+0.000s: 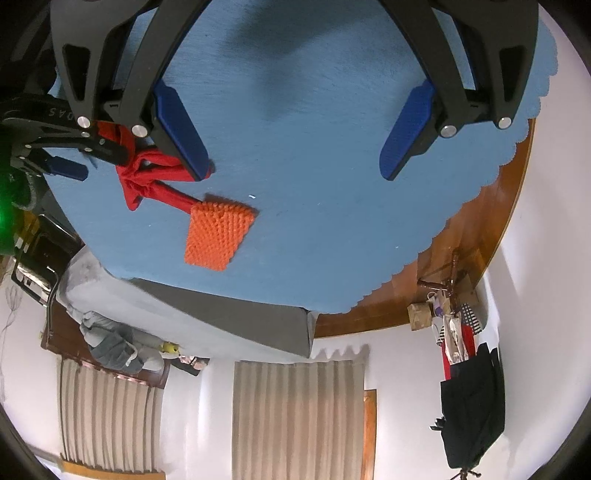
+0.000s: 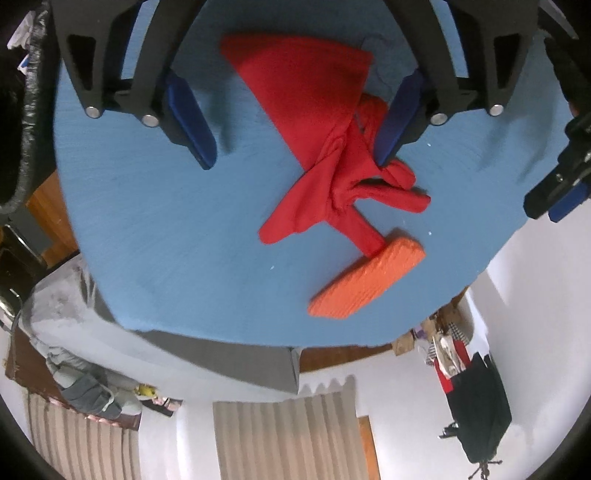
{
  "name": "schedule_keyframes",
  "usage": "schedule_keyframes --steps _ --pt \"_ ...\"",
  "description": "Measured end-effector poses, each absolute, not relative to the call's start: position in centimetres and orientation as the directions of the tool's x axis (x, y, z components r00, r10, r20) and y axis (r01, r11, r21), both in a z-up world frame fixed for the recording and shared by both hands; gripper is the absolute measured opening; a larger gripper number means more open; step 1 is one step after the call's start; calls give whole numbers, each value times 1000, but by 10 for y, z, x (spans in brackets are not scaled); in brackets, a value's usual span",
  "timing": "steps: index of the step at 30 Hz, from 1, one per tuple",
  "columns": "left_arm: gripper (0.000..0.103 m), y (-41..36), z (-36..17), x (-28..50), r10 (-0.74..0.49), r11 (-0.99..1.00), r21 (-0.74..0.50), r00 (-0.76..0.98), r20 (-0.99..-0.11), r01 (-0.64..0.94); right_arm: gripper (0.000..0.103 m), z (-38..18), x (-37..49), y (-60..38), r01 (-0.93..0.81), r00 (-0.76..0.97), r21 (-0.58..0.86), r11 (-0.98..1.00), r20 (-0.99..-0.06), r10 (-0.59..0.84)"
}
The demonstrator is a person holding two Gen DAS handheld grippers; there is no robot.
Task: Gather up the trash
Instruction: 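Grasp the red glove with the right gripper while the left gripper grasps the orange mesh sleeve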
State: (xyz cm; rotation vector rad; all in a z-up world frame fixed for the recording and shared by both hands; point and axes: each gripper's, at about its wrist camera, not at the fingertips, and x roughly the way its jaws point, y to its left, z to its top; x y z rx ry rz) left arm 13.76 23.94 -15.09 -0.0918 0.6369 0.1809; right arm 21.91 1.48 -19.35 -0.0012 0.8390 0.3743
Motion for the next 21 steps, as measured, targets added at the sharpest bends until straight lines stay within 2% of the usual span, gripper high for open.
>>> schedule_keyframes --steps 3,5,10,12,15,21 --pt "91 242 -154 139 141 979 -35 784 -605 -203 68 -198 220 21 -348 583 158 924 -736 345" --pt "91 243 -156 142 143 977 -37 779 -610 -209 64 -197 221 23 -356 580 161 920 -735 353" --pt "91 242 -160 146 139 977 -43 773 -619 -209 30 -195 222 26 -396 544 201 896 -734 406" --pt "91 240 -159 148 134 977 -46 773 -620 -206 23 -193 220 27 -411 543 194 891 -733 410" --pt "91 237 -158 154 122 979 -55 775 -620 -198 15 -191 220 24 -415 538 212 885 -727 427" --pt "91 228 -155 173 99 982 -66 782 -616 -176 15 -174 228 -1 -364 588 242 899 -689 424"
